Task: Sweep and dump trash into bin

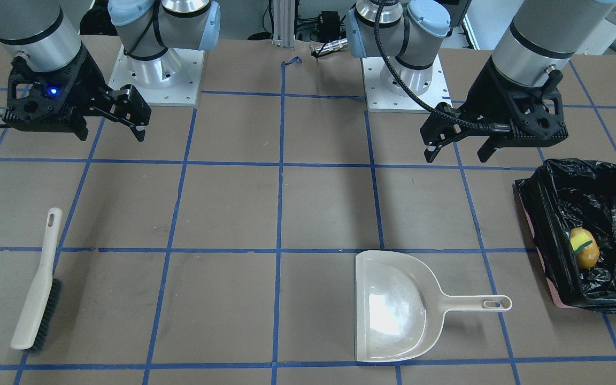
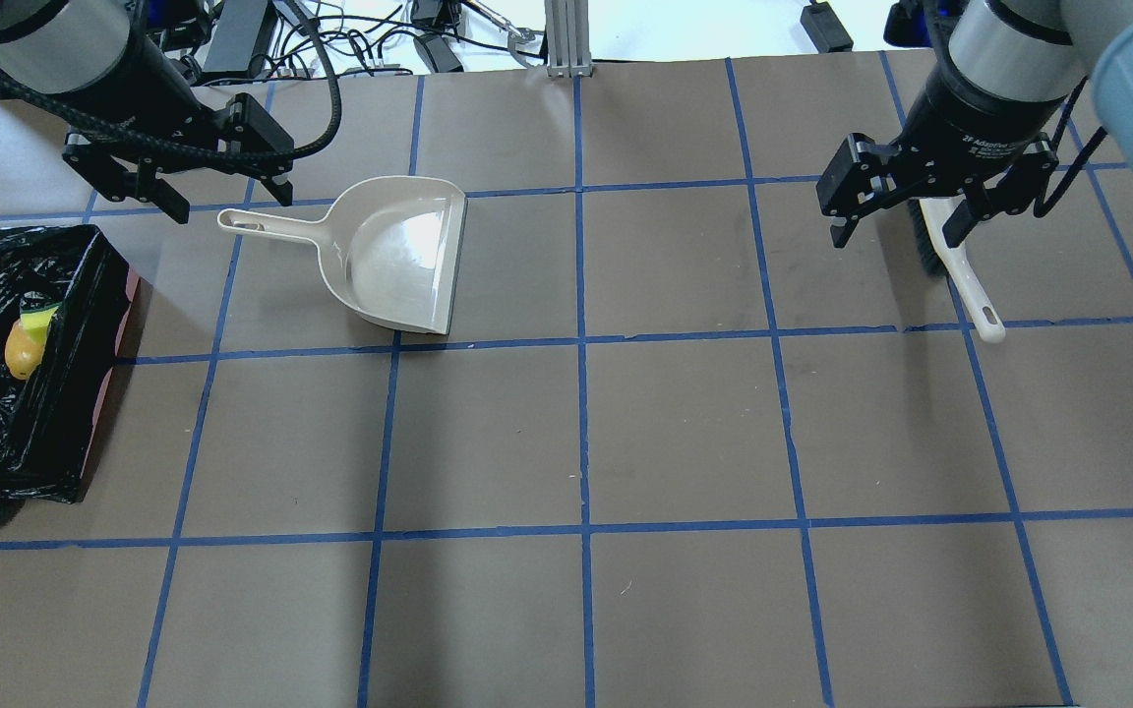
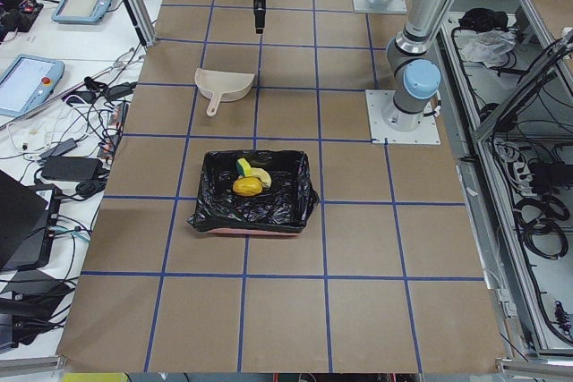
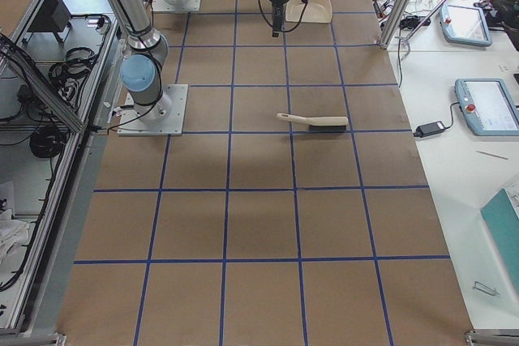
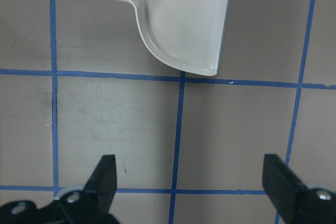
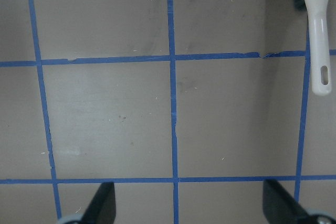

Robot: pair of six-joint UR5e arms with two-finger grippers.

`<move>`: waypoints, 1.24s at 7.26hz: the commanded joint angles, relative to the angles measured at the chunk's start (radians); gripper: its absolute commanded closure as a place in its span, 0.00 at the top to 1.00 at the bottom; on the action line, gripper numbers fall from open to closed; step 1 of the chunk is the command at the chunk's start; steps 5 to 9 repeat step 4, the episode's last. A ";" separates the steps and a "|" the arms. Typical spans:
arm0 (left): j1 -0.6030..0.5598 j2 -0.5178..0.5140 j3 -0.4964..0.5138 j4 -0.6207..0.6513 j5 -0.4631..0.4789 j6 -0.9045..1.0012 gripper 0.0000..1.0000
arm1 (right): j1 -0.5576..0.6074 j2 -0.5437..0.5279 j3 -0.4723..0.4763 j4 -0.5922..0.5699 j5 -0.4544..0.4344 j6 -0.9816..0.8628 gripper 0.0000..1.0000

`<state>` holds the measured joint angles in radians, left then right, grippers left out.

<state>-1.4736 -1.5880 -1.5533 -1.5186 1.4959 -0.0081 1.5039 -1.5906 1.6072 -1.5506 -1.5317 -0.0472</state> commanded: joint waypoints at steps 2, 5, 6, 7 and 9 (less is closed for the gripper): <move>-0.053 -0.009 -0.010 0.003 0.066 -0.021 1.00 | 0.002 0.008 -0.007 -0.008 0.001 -0.010 1.00; -0.060 0.005 -0.014 0.000 0.056 -0.033 1.00 | 0.002 0.008 -0.007 -0.008 0.001 -0.008 1.00; -0.060 0.005 -0.014 0.000 0.056 -0.033 1.00 | 0.002 0.008 -0.007 -0.008 0.001 -0.008 1.00; -0.060 0.005 -0.014 0.000 0.056 -0.033 1.00 | 0.002 0.008 -0.007 -0.008 0.001 -0.008 1.00; -0.060 0.005 -0.014 0.000 0.056 -0.033 1.00 | 0.002 0.008 -0.007 -0.008 0.001 -0.008 1.00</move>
